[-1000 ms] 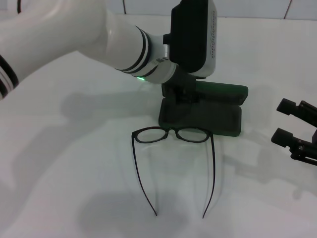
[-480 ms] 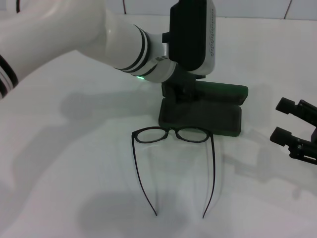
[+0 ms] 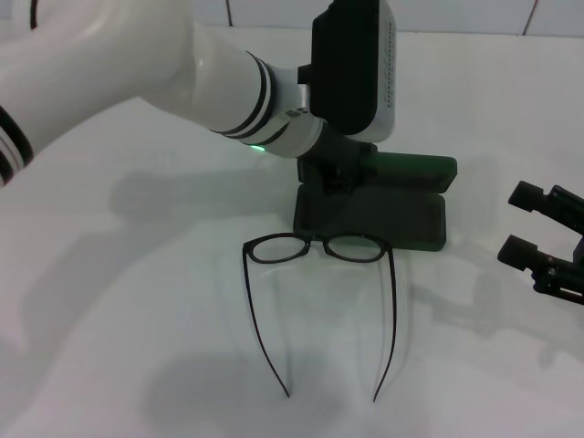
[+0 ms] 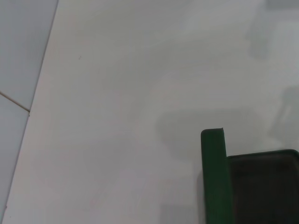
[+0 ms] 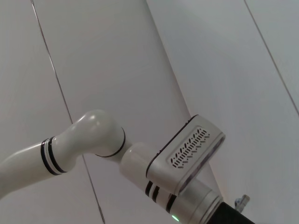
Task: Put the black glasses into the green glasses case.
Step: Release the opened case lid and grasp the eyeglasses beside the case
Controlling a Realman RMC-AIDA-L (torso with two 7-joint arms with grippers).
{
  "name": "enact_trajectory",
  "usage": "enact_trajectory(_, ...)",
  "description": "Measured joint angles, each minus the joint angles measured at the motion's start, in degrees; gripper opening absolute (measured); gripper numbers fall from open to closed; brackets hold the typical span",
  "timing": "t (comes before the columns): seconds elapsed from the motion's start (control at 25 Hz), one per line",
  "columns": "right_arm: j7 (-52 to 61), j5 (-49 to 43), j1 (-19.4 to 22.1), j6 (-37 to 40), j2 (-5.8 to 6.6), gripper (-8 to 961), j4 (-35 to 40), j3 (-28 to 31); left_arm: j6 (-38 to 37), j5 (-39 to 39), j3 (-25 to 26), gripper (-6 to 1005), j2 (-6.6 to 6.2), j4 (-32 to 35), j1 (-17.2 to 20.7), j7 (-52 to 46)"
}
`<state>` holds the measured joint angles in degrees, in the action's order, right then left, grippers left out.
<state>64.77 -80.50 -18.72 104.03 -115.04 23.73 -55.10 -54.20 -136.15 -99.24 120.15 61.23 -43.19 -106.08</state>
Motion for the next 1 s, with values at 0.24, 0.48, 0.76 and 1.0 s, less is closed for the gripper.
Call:
enact_trajectory(0.24,0.0,0.0,0.1,0.0,0.0,756,0.0,0.0,0.1,0.1,0.3,224,-0.01,0.0,0.1,-1.6)
enact_trajectory(0.48,0.0,0.0,0.1,0.0,-0.01,750,0.0,0.0,1.9,-0.1,0.1,256,0.03,-0.2,0.6,-2.2)
enact_trajectory(0.76,0.0,0.0,0.1,0.0,0.0,743,0.0,0.0,2.0,0.0,0.0,294,0.07,-0.4,0.7,-2.7)
enact_trajectory(1.0,0.0,0.0,-0.1,-0.2,0.01,737,0.0,0.0,1.3,0.1,0.1,326,-0.01,-0.3,0.4,-3.5)
